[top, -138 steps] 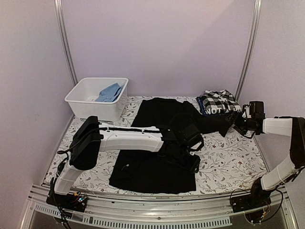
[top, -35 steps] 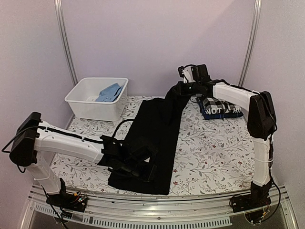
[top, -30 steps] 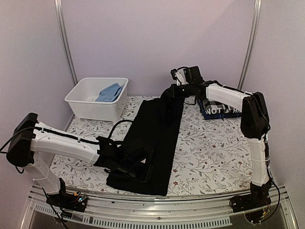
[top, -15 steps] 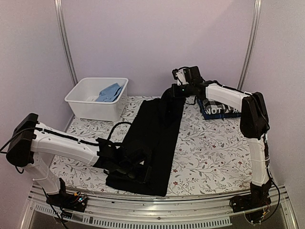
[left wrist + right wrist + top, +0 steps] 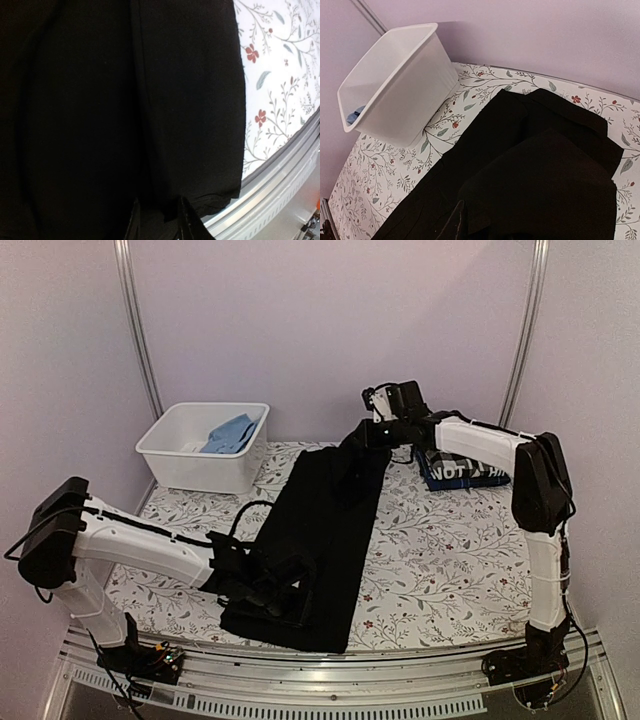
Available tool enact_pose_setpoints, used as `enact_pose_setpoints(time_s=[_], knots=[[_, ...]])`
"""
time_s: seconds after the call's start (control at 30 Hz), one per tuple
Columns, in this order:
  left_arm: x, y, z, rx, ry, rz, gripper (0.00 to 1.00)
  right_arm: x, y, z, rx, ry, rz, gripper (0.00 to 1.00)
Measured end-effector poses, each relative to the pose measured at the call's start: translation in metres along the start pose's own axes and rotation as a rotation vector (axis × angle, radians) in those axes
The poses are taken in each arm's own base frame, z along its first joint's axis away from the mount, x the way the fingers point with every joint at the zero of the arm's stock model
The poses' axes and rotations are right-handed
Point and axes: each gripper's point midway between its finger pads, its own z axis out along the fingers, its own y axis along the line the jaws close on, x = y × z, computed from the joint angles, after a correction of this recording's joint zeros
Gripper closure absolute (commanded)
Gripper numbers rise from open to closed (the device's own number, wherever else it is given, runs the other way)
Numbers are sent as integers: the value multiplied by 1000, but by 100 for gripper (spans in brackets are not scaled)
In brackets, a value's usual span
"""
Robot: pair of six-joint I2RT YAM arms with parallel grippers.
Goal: Fold and stack the long sleeve shirts
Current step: Fold the 1/3-folded shirt at the center of the board, then fold the sleeve at the center of the board.
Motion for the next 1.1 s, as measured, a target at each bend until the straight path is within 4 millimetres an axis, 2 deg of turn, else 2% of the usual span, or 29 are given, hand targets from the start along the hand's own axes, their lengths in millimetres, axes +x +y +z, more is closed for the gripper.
enact_pose_setpoints(time_s=[0.1, 0.2, 0.33, 0.47, 0.53, 0.6, 0.7, 0.8, 0.93, 1.0, 1.1], knots=[[-2, 3, 0, -8, 0, -7, 61, 10, 19, 5, -46, 24, -5, 61], [-6, 10, -3, -23, -1, -14, 58, 25, 48, 9, -110, 62, -20, 50], [-23, 15, -20, -6, -37, -34, 53, 47, 86, 10, -195, 123, -45, 41], [-50, 16, -44, 40, -105, -54, 51, 64, 109, 8, -267, 173, -59, 35], [-61, 20, -50, 51, -127, -61, 50, 72, 112, 8, -287, 197, -56, 34], [-70, 27, -52, 51, -138, -73, 50, 83, 108, 8, -286, 222, -49, 36], [-78, 36, -54, 47, -141, -81, 50, 105, 91, 6, -241, 269, -39, 40], [-84, 41, -56, 49, -145, -84, 50, 115, 73, 2, -198, 292, -29, 48], [-90, 42, -58, 56, -152, -83, 50, 107, 27, -4, -122, 273, 7, 55], [-92, 41, -60, 63, -154, -80, 50, 96, -1, -6, -80, 249, 28, 55], [-94, 39, -61, 70, -155, -76, 50, 85, -34, -9, -19, 216, 8, 53]])
